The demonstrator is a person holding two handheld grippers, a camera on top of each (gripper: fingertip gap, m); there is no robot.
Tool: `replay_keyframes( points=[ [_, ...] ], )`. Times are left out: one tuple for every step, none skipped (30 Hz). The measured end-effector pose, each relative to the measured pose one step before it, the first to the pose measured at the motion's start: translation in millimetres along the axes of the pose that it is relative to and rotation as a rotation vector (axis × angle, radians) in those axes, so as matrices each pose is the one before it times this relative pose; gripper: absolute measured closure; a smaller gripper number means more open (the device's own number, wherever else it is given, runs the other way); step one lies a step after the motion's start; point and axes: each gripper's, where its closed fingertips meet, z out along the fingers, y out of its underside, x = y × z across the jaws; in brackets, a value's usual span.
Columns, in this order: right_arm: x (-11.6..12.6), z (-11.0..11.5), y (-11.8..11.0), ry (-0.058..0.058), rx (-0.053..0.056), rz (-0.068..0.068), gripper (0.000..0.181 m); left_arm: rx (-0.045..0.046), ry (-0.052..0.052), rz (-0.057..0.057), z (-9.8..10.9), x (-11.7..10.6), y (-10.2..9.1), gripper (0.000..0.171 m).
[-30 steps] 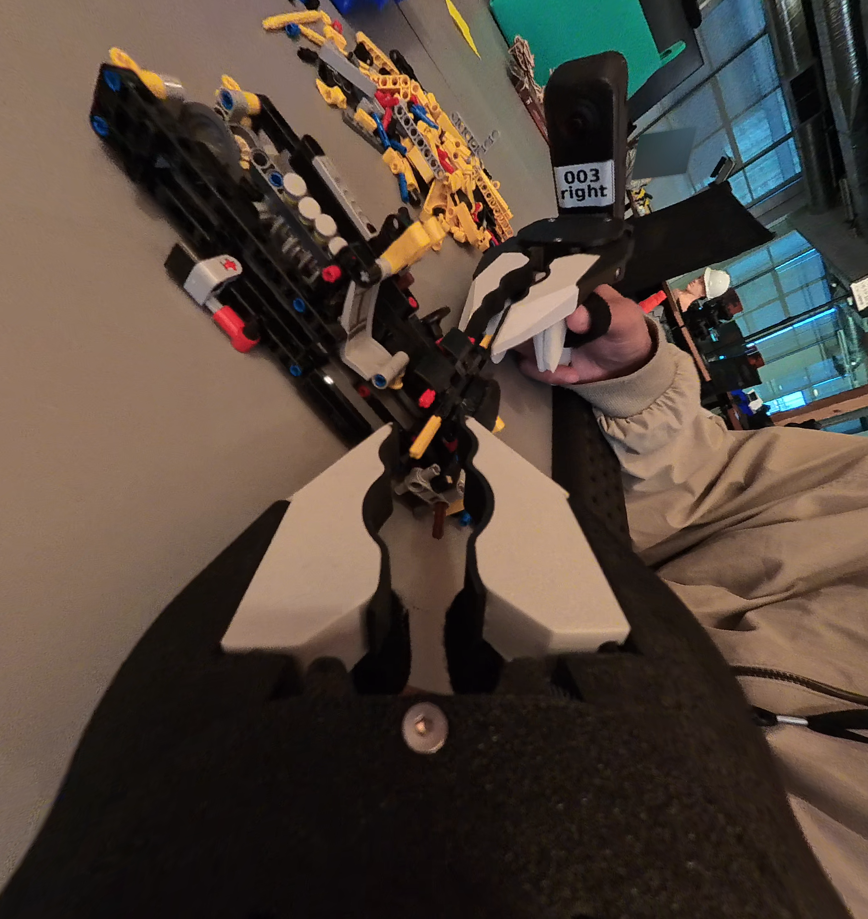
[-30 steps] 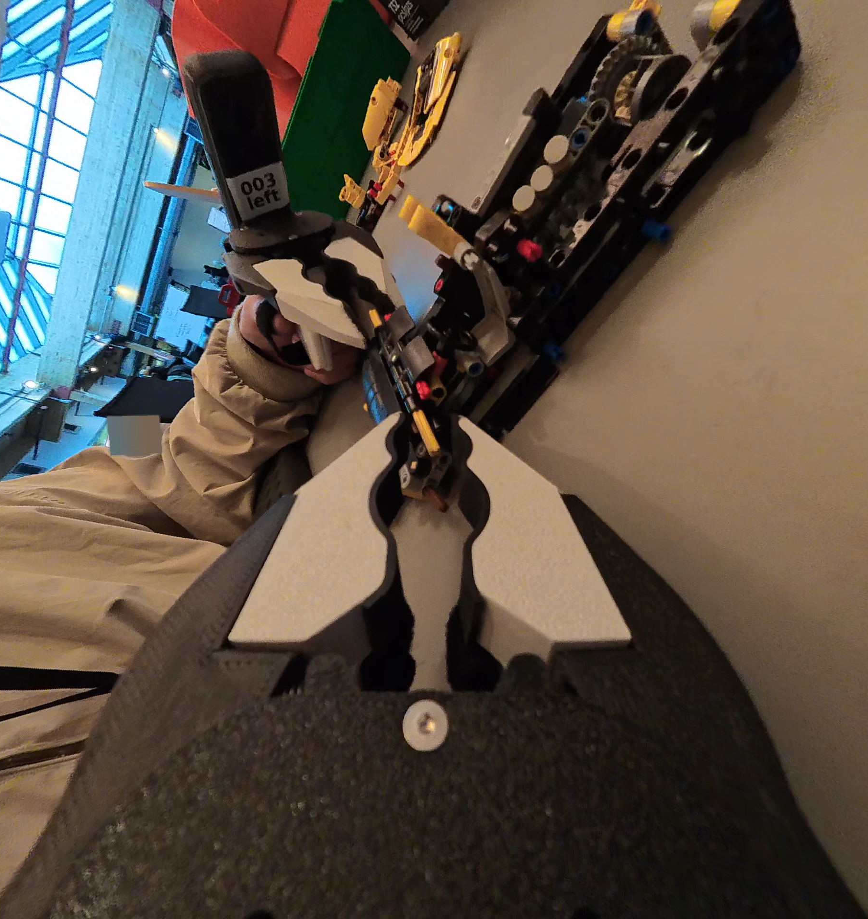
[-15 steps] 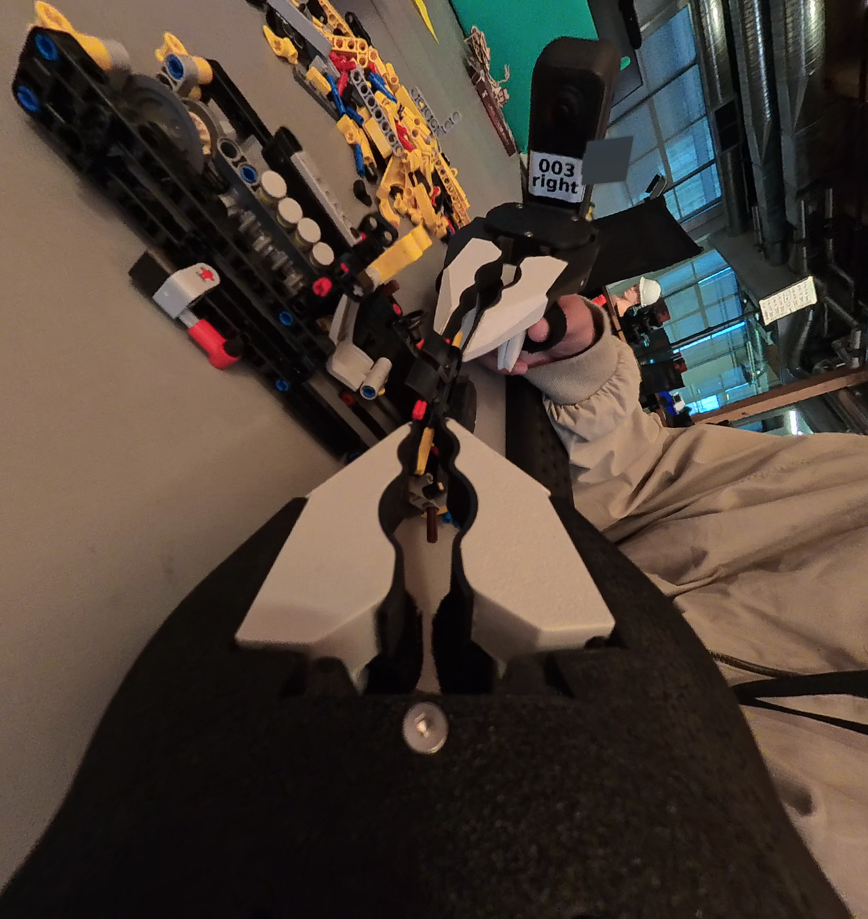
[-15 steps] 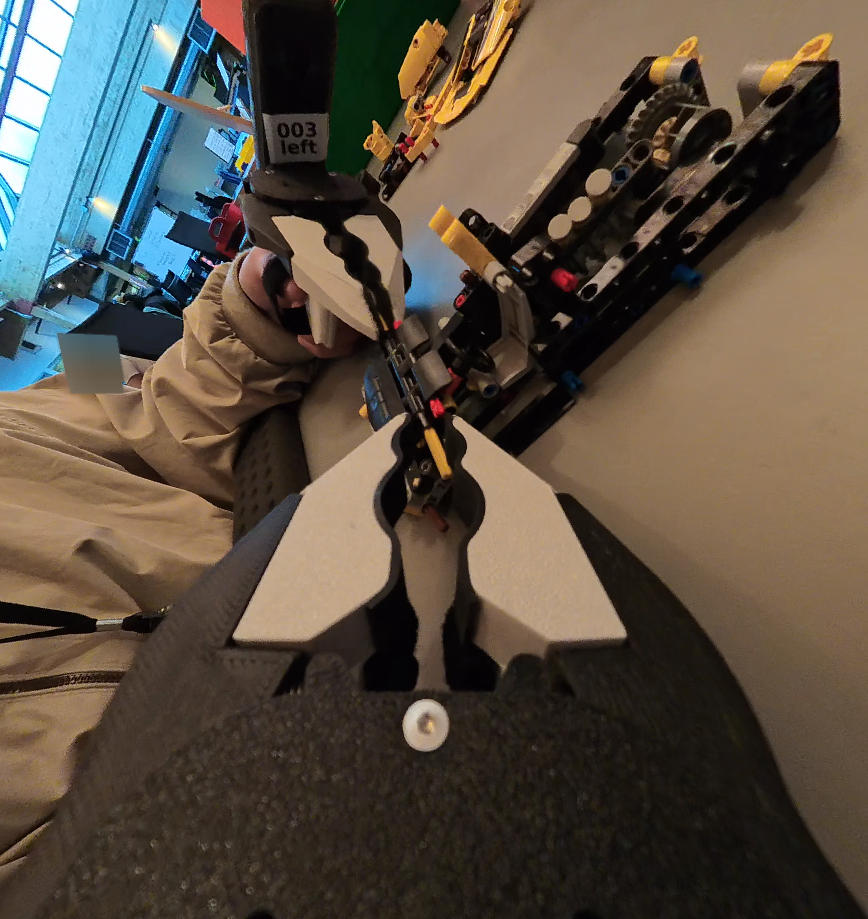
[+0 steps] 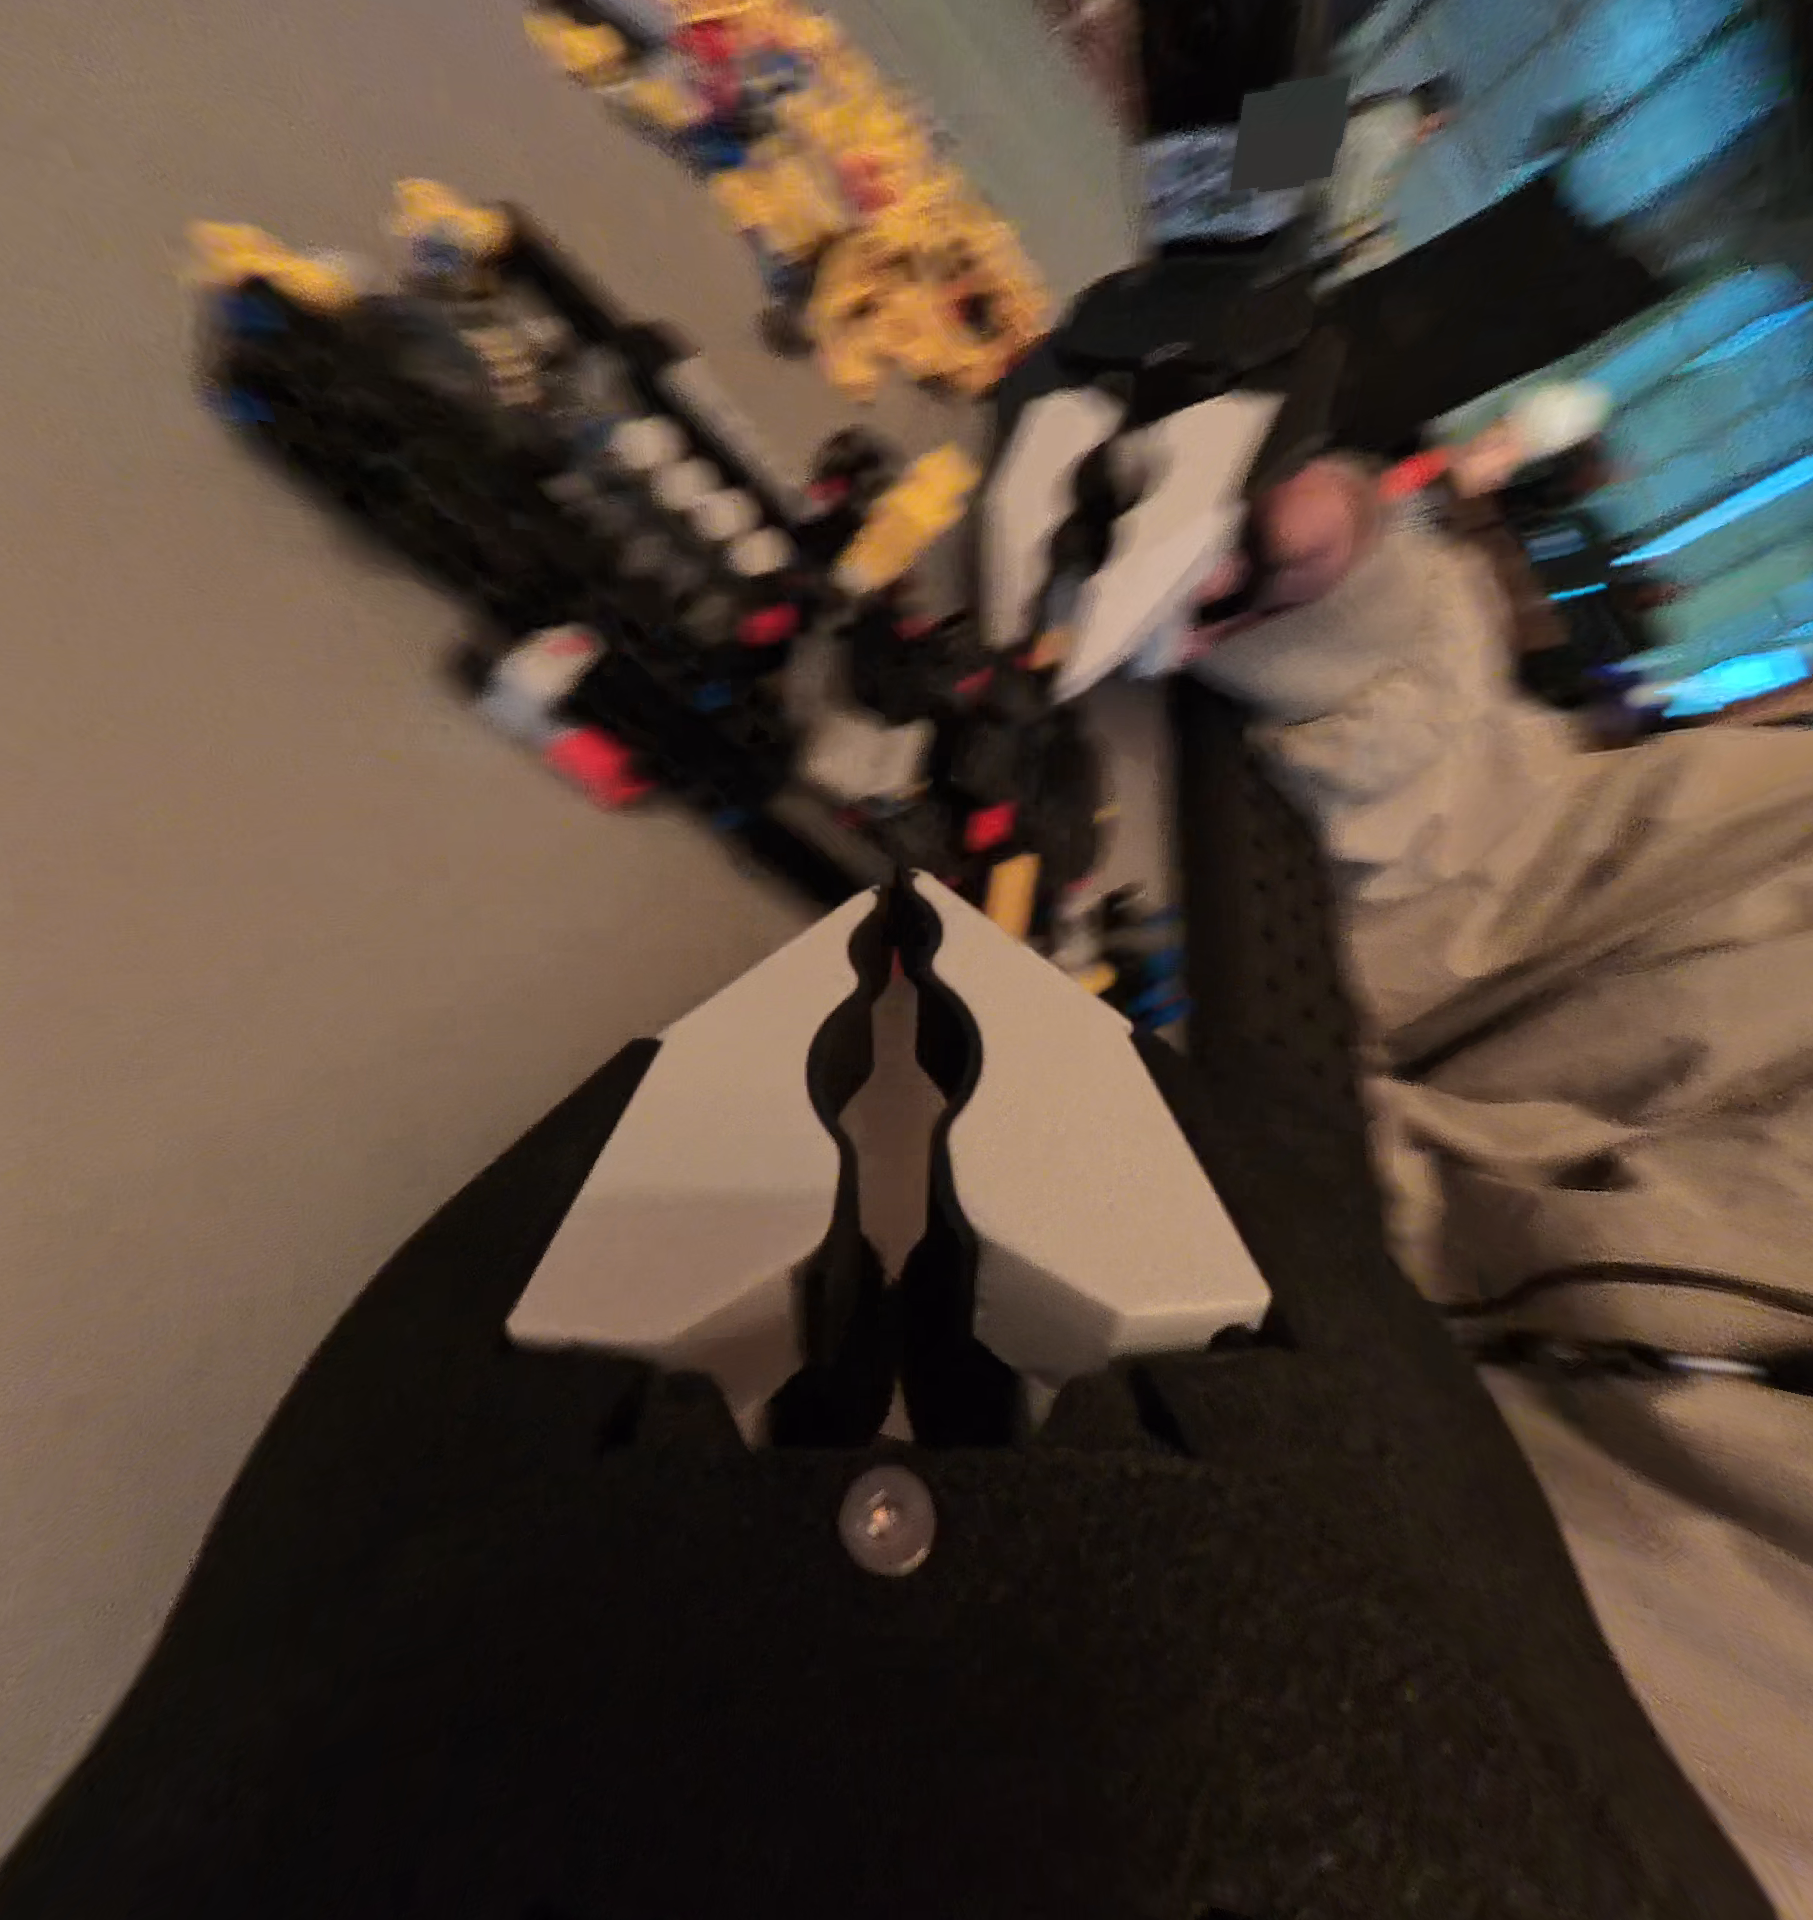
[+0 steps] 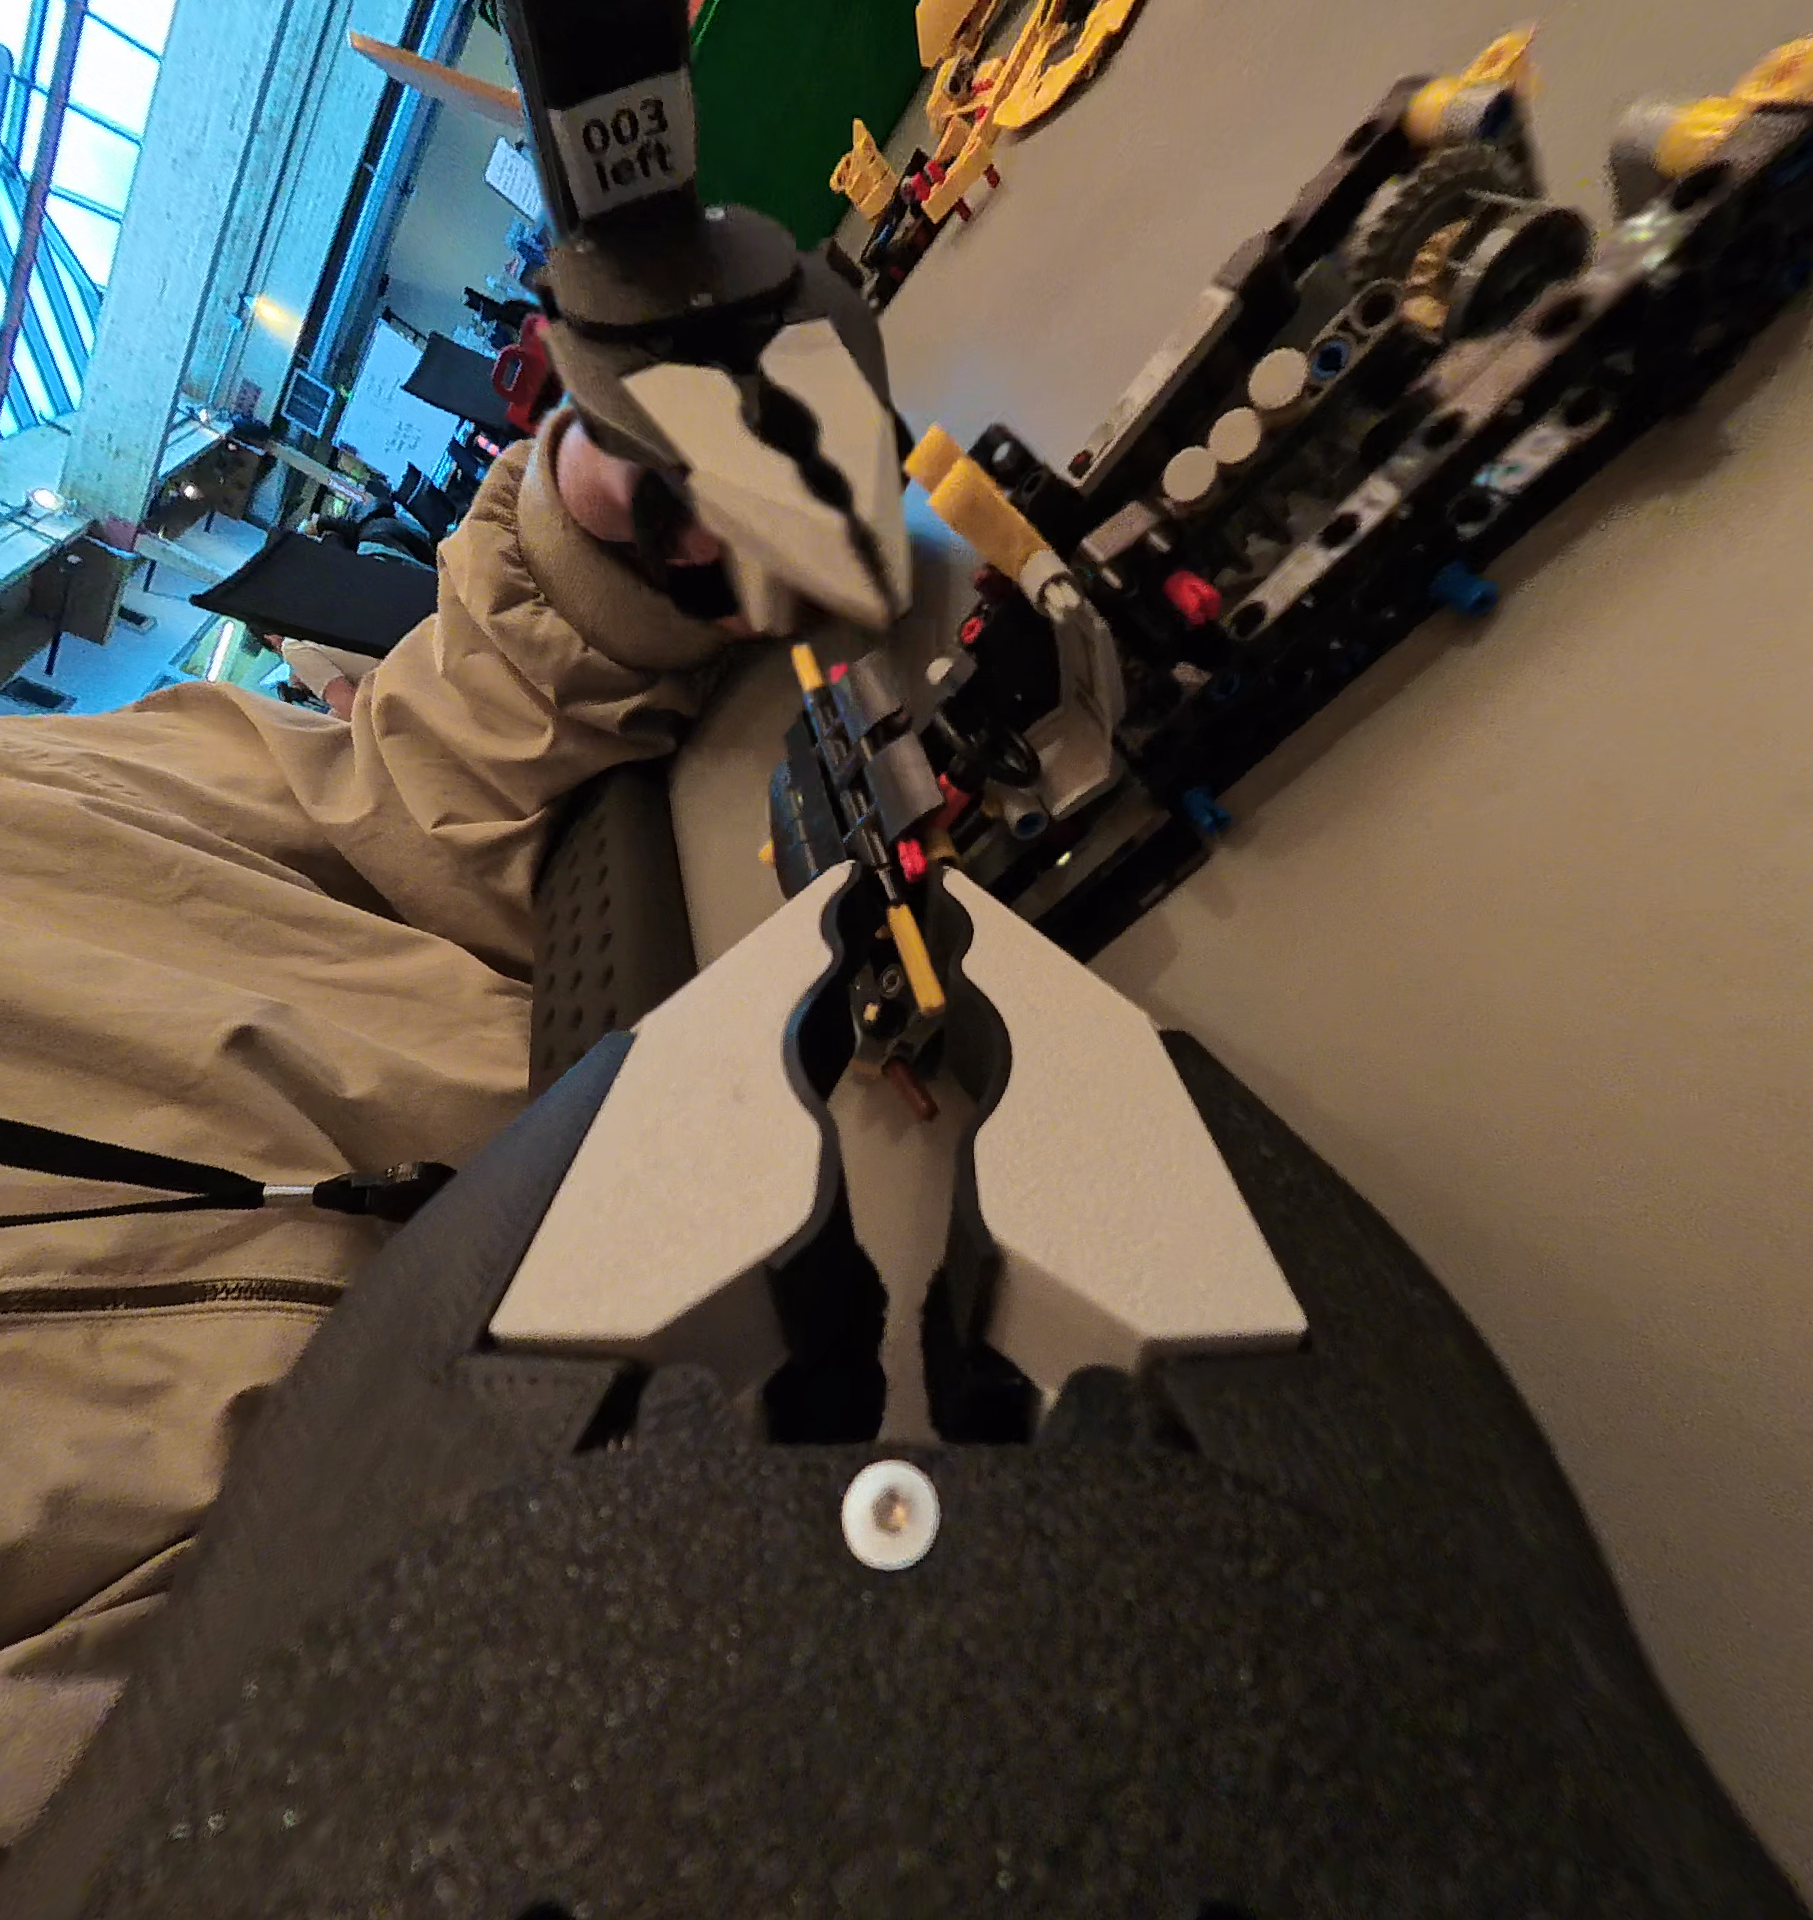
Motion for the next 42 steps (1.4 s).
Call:
replay_keyframes(
  points=[
    [2.89,-5.87,-1.41,0.0070,0.0151,0.0045,0.173,0.00126,-0.0284,0.0208,-7.63,-8.31,0.58,0.171],
    [2.12,-4.22,-1.13,0.0139,0.0090,-0.0132,0.173,0.05466,0.0605,0.0178,-7.16,7.80,-7.50,0.171],
    [-0.10,-0.02,0.38,0.0067,-0.0030,-0.0158,0.172,0.05610,0.0412,0.0224,-4.73,7.55,-9.20,0.171],
    [-1.47,2.58,0.99,-0.0064,-0.0114,-0.0029,0.172,0.02010,-0.0131,0.0282,-1.98,0.04,-5.13,0.171],
    [-0.79,2.06,0.15,-0.0012,-0.0068,-0.0043,0.172,0.00424,-0.0247,0.0347,-0.70,-1.40,-2.85,0.171],
    [1.08,0.56,-0.86,0.0105,0.0042,-0.0031,0.172,0.00691,-0.0079,0.0419,-0.16,2.12,-3.05,0.171],
    [1.43,-0.78,-1.42,0.0079,0.0115,0.0061,0.171,0.00963,0.0030,0.0476,0.57,5.20,-2.72,0.171],
    [0.87,-0.98,-1.09,0.0004,0.0119,0.0118,0.171,0.00020,0.0044,0.0466,1.76,5.83,0.00,0.171],
    [0.39,-0.51,-0.24,-0.0035,0.0057,0.0107,0.171,-0.02152,0.0041,0.0445,3.19,5.52,4.47,0.171],
    [-0.13,-0.23,0.01,-0.0040,0.0026,0.0057,0.171,-0.04627,-0.0166,0.0465,4.00,1.71,8.55,0.166],
    [-0.42,-0.50,-0.42,-0.0038,0.0057,0.0015,0.167,-0.05823,-0.0449,0.0506,4.03,-2.87,9.80,0.162],
    [-0.03,-1.60,-1.38,0.0026,0.0124,-0.0034,0.162,-0.05687,-0.0450,0.0526,3.96,-2.76,9.58,0.156],
    [-0.68,-3.50,-3.43,0.0041,0.0279,-0.0171,0.161,-0.04292,-0.0322,0.0462,3.72,-0.68,7.05,0.152],
    [-1.34,-4.07,-4.50,0.0040,0.0346,-0.0277,0.162,-0.01950,-0.0184,0.0356,3.35,1.31,2.79,0.152],
    [-0.08,-3.64,-2.87,0.0117,0.0232,-0.0272,0.163,0.00016,-0.0051,0.0289,2.68,3.22,-1.02,0.151],
    [1.77,-2.79,0.52,0.0211,0.0033,-0.0222,0.163,0.01747,-0.0143,0.0263,1.57,1.25,-4.18,0.151],
    [2.29,-1.97,3.84,0.0215,-0.0160,-0.0150,0.163,0.02191,-0.0234,0.0268,0.22,-0.59,-4.70,0.151],
    [0.16,-1.66,3.73,0.0069,-0.0169,-0.0102,0.162,0.00365,-0.0128,0.0258,0.27,0.36,-1.57,0.152],
    [-0.95,-1.87,1.19,0.0018,-0.0031,-0.0155,0.162,-0.00698,0.0056,0.0155,0.79,2.50,1.05,0.151],
    [-0.58,-1.40,0.81,0.0065,-0.0019,-0.0236,0.162,-0.00298,0.0266,0.0024,1.06,4.96,0.67,0.151],
    [0.53,-0.50,3.14,0.0147,-0.0191,-0.0289,0.162,-0.00349,0.0177,-0.0036,0.69,3.04,0.25,0.151],
    [1.66,0.24,4.55,0.0217,-0.0312,-0.0208,0.162,-0.01150,-0.0093,0.0006,-0.21,-1.57,1.33,0.151],
    [1.94,1.01,5.00,0.0195,-0.0359,-0.0168,0.162,-0.01984,-0.0109,0.0075,-1.29,-2.19,2.89,0.151],
    [1.33,2.07,5.14,0.0147,-0.0370,-0.0132,0.162,-0.00965,0.0050,-0.0003,-1.26,0.05,2.09,0.151],
    [-1.05,3.21,3.81,0.0023,-0.0310,-0.0156,0.162,0.00949,0.0219,-0.0145,-0.17,2.33,-0.36,0.151],
    [-0.45,3.40,2.08,0.0085,-0.0247,-0.0214,0.163,0.00953,0.0228,-0.0184,1.50,2.65,-1.21,0.151],
    [-0.63,2.30,-1.03,0.0086,-0.0056,-0.0282,0.166,-0.00685,0.0100,-0.0090,2.63,1.54,-0.06,0.150],
    [1.24,2.06,-0.97,0.0189,-0.0065,-0.0277,0.168,-0.01499,-0.0004,0.0062,2.77,0.43,0.95,0.147],
    [2.71,1.04,-1.86,0.0252,0.0013,-0.0202,0.169,-0.00669,-0.0064,0.0121,1.87,-0.28,-0.08,0.147],
    [3.87,0.34,-1.85,0.0252,0.0049,-0.0074,0.168,0.00244,-0.0011,0.0074,0.95,0.24,-1.07,0.147],
    [2.91,0.30,-1.53,0.0108,0.0042,0.0039,0.168,0.00019,0.0015,0.0001,0.78,0.03,-0.56,0.148],
    [1.23,0.22,-1.09,-0.0051,0.0030,0.0114,0.168,-0.00148,0.0042,-0.0065,0.58,-0.19,-0.22,0.147],
    [0.29,0.19,-0.61,-0.0098,0.0012,0.0094,0.168,0.00063,0.0067,-0.0110,0.31,-0.19,-0.30,0.147],
    [0.69,-0.07,-0.43,-0.0038,0.0000,0.0032,0.169,0.00108,0.0049,-0.0138,0.04,-0.90,-0.36,0.147],
    [2.32,-0.08,-0.25,0.0102,-0.0009,0.0015,0.174,-0.00035,0.0054,-0.0154,-0.16,-0.94,0.08,0.146],
    [2.13,-0.10,0.74,0.0098,-0.0071,-0.0047,0.181,-0.00170,0.0015,-0.0132,-0.75,-1.37,0.85,0.145],
    [-0.61,0.39,0.20,-0.0057,-0.0054,-0.0104,0.181,0.00058,-0.0047,-0.0081,-1.76,-2.15,1.01,0.145],
    [-2.15,0.56,-0.28,-0.0100,0.0012,-0.0037,0.181,0.00479,0.0041,-0.0072,-2.27,-0.77,0.63,0.145],
    [-2.75,0.89,0.30,-0.0108,-0.0026,-0.0065,0.181,0.00581,0.0141,-0.0108,-1.75,0.91,0.12,0.145],
    [-0.46,0.94,0.95,0.0055,-0.0079,-0.0089,0.181,0.00351,0.0084,-0.0088,-0.89,0.28,-0.12,0.146],
    [-0.08,0.14,-0.83,0.0078,0.0037,-0.0110,0.181,-0.00070,-0.0025,-0.0015,-0.27,-0.79,0.27,0.147],
    [-3.04,-1.08,-4.35,-0.0136,0.0277,-0.0096,0.181,-0.00239,-0.0080,0.0061,-0.70,-1.42,0.83,0.147]
  ],
)
